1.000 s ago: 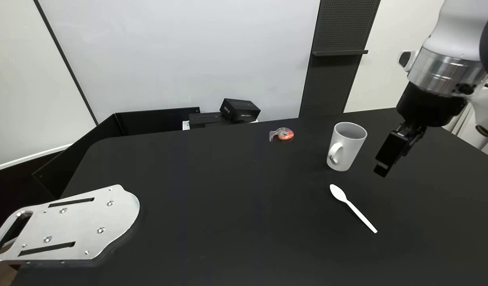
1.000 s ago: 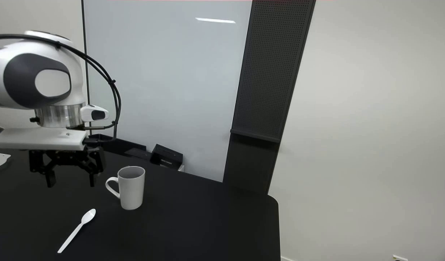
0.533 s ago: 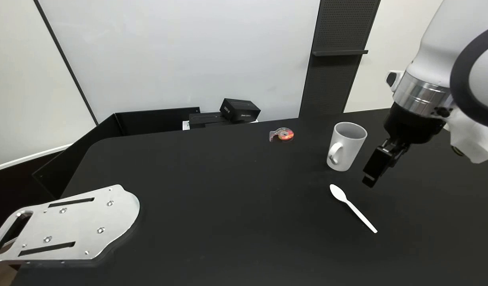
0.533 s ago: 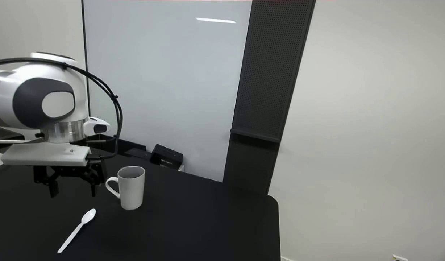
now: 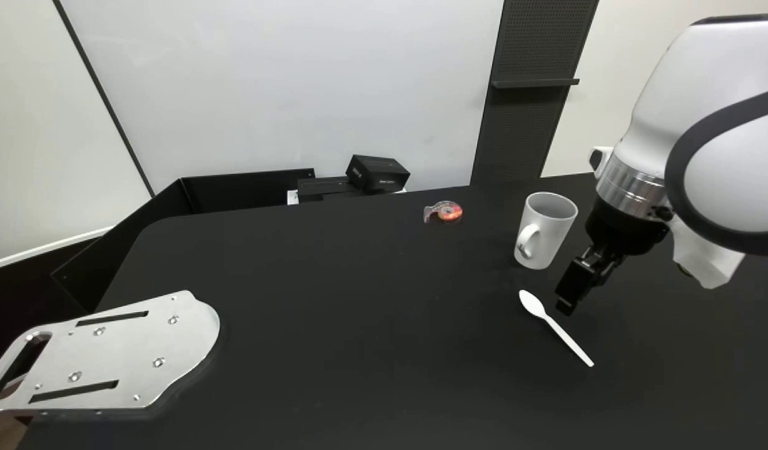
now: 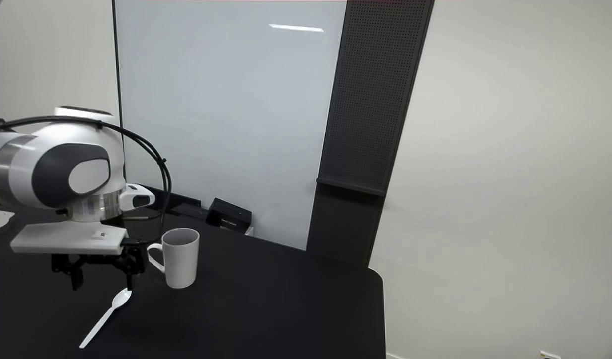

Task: Put the spoon in the cup

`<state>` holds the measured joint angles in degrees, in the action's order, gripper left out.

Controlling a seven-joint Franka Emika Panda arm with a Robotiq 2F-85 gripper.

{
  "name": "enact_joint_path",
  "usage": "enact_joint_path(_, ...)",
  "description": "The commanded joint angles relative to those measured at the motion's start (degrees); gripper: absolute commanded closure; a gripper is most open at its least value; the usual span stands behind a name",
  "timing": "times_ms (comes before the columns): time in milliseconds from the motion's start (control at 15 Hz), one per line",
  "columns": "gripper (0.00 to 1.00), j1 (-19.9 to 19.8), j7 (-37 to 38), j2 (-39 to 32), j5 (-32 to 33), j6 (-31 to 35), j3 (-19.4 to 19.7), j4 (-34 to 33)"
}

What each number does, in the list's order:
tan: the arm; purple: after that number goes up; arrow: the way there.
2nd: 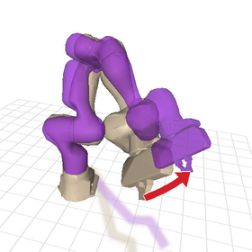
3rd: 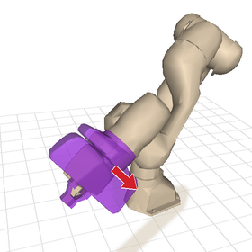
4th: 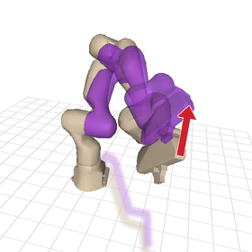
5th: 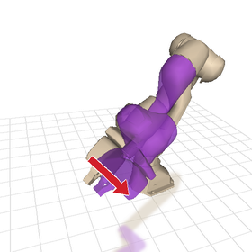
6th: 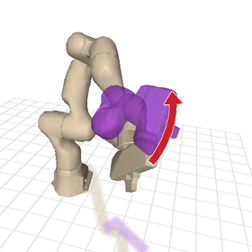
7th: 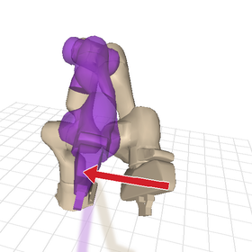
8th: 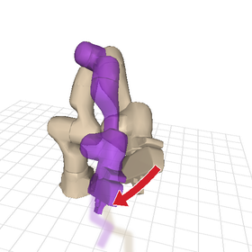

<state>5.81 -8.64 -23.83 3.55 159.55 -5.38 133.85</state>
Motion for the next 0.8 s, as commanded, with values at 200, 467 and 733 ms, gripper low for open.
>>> enact_joint_path(200,0.00,5.0,9.1,-5.2,4.6,-0.4,5.4,-3.9)
enact_joint_path(467,0.00,7.1,11.7,-8.1,5.1,-0.3,6.8,-5.6)
enact_joint_path(733,0.00,9.7,13.1,-10.3,6.4,0.5,8.4,-7.0)
